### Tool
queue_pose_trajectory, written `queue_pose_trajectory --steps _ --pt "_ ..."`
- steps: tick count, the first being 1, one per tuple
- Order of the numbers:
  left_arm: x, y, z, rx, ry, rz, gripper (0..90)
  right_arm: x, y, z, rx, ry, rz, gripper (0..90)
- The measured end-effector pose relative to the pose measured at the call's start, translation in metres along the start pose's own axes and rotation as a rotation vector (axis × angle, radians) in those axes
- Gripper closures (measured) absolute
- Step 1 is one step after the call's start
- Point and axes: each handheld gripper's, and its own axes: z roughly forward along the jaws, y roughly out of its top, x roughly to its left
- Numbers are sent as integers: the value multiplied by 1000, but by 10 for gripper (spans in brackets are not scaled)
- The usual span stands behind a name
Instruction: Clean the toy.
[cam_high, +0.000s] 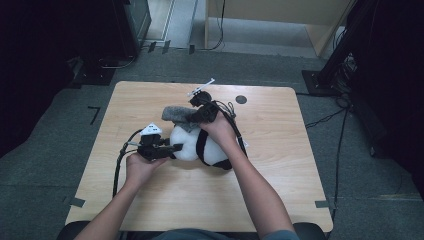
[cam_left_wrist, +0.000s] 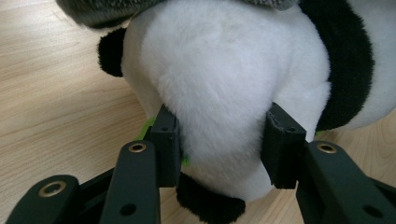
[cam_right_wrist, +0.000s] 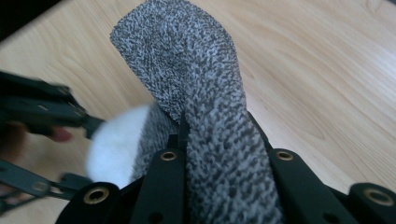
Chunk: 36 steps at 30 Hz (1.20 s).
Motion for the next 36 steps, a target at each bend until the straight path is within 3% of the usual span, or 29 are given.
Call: queue_pose_trajectory --steps 3,6,12,30,36 --pt "0 0 0 -1 1 4 555 -4 -5 2 -9 1 6 767" --pt "0 0 0 -2 2 2 555 -11 -8 0 16 -33 6 767" --pt "-1 0 0 -5 3 4 555 -35 -23 -5 44 -55 64 768" --pt "0 0 0 -13 3 7 553 -88 -74 -33 -16 -82 218 768" --pt "0 0 0 -15 3 4 553 -103 -99 -30 21 -108 267 768"
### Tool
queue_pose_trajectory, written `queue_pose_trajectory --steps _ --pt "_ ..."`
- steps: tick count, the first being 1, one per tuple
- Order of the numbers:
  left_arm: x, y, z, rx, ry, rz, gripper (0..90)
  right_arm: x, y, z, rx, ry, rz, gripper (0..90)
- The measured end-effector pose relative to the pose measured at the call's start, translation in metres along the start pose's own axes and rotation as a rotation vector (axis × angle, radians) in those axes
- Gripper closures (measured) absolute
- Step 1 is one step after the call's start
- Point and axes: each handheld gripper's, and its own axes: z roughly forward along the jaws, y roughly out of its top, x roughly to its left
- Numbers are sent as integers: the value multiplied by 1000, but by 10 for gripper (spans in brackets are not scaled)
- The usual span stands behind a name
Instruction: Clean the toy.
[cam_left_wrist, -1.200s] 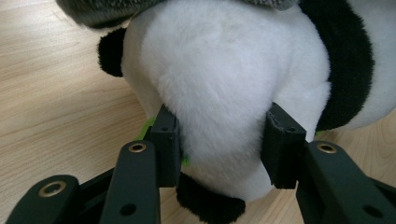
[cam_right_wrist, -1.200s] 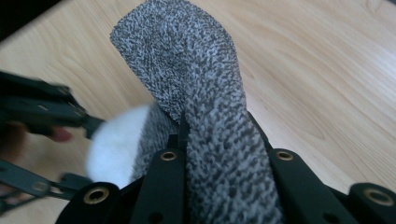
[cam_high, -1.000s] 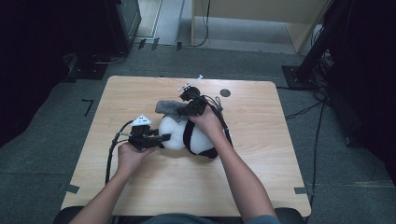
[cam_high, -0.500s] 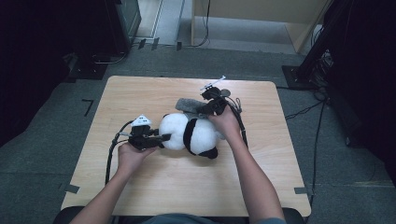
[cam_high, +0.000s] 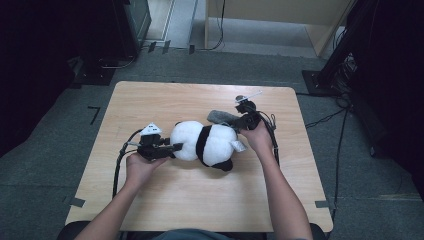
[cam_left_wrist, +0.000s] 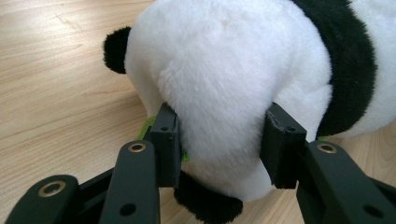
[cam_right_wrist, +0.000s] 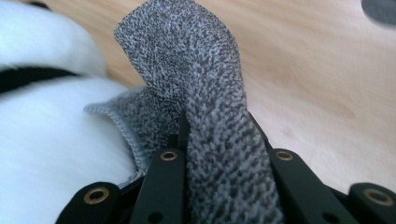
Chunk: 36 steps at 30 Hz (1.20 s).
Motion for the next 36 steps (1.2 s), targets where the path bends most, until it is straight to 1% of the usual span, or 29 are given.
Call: queue_pose_trajectory --steps 3,6,8,10,13,14,15,17,18,19,21,22,24,26,27,28,29,30,31,33,35,36 --pt "0 0 0 -3 -1 -5 552 -9 -11 3 8 -1 30 769" --pt "1 0 0 -3 2 -5 552 -17 -21 5 2 14 57 768" --pt "1 0 -1 -1 3 -6 551 -20 -25 5 6 6 66 768" --pt "1 0 -1 -1 2 -10 552 -22 -27 3 2 -12 68 769" --pt "1 0 -1 -2 -1 -14 552 -22 -23 -10 -45 -35 82 769" --pt "1 0 -1 -2 -1 -15 552 -21 -19 -18 -76 -37 71 770" --pt "1 0 -1 -3 -1 -15 551 -18 -16 -24 -96 -39 72 770" --pt "0 0 -1 -8 -4 -14 551 -10 -8 -38 -133 -59 38 769" --pt "0 0 -1 -9 -5 -11 551 -3 -4 -45 -156 -66 17 769" --pt "0 0 -1 -11 -4 -9 551 1 -1 -49 -165 -64 10 769" --pt "0 0 -2 -14 -6 -9 552 14 4 -55 -178 -64 -12 769" --pt "0 0 -2 -15 -5 -7 552 21 7 -56 -181 -60 -31 769" --pt "-1 0 -2 -18 -8 -12 553 37 12 -56 -189 -37 -64 767" --pt "-1 0 -2 -19 -8 -12 553 50 16 -54 -193 -19 -83 766" --pt "-1 0 -2 -20 -9 -13 553 59 20 -53 -201 0 -98 767" --pt "-1 0 -2 -22 -9 -15 552 65 22 -52 -201 9 -105 766" --pt "-1 0 -2 -22 -9 -15 552 74 25 -49 -203 23 -122 767" --pt "-1 0 -2 -22 -8 -13 552 80 27 -48 -204 33 -130 767" --pt "-1 0 -2 -21 -9 -13 552 88 30 -45 -199 47 -141 766" --pt "-1 0 -2 -22 -8 -14 552 100 34 -40 -198 62 -165 766" --pt "-1 0 -2 -22 -6 -10 552 114 39 -36 -202 97 -177 766" --pt "-1 0 -2 -22 -6 -12 552 119 40 -36 -205 109 -187 766"
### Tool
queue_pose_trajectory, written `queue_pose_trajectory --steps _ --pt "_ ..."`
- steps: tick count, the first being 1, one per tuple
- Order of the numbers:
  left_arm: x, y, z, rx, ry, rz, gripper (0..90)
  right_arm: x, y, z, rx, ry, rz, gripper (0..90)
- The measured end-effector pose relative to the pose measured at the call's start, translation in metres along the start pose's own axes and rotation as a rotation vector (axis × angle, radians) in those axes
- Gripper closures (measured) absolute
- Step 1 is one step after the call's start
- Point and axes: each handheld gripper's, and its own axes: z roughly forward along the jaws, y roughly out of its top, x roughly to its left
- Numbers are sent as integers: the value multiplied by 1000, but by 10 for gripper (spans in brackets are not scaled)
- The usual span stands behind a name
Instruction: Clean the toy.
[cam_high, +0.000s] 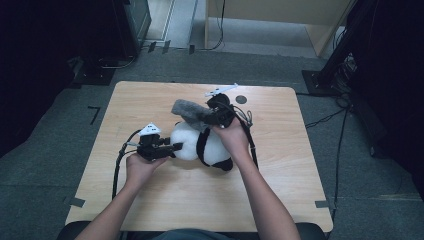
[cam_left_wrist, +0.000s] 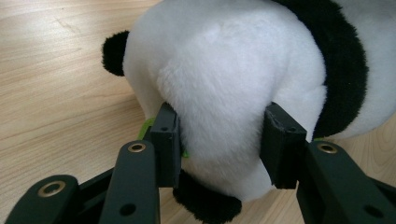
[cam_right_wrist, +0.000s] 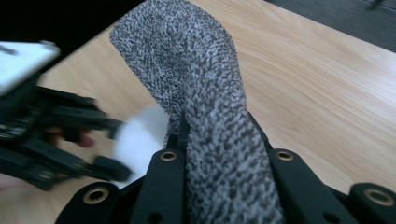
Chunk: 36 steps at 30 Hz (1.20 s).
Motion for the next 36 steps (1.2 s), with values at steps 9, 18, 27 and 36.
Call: queue_pose_trajectory --steps 9,18,27,36 --pt "-1 0 0 1 6 -6 553 35 -3 34 69 25 -71 764" --pt "0 0 1 10 10 -8 563 25 -20 27 90 -59 -104 763" --pt "0 0 1 11 3 -18 571 0 -42 -4 54 -97 -57 764" --pt "0 0 1 10 0 -21 573 -29 -66 -42 1 -117 28 765"
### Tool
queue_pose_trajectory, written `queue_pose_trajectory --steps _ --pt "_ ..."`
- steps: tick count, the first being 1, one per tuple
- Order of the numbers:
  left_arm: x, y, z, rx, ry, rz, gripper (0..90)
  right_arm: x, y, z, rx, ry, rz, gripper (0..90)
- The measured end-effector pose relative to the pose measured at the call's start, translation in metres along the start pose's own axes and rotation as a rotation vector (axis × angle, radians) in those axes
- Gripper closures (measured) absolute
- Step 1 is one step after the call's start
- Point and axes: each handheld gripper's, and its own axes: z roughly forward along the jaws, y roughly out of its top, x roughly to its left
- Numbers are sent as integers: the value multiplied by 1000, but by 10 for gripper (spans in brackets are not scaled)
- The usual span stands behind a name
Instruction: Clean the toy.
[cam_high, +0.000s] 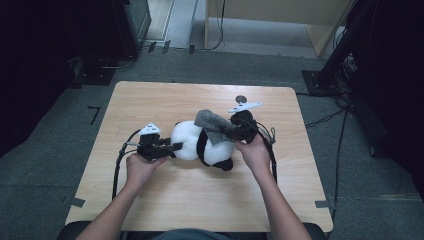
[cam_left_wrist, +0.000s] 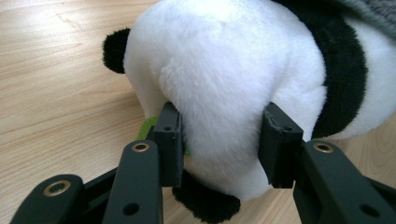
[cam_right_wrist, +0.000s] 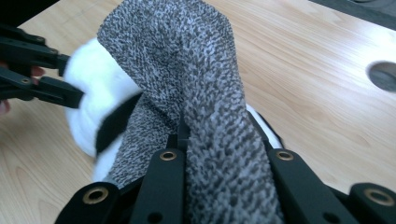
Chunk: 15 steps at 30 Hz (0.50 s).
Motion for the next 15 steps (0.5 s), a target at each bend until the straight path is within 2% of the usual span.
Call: queue_pose_trajectory --steps 7,11,15 --pt "0 0 0 -1 0 4 573 -24 -27 -15 -17 -39 78 767" --pt "0 0 0 0 -1 2 574 -35 -43 -15 6 -68 118 769" --pt "1 -1 0 3 -2 2 574 -42 -60 -4 54 -82 150 771"
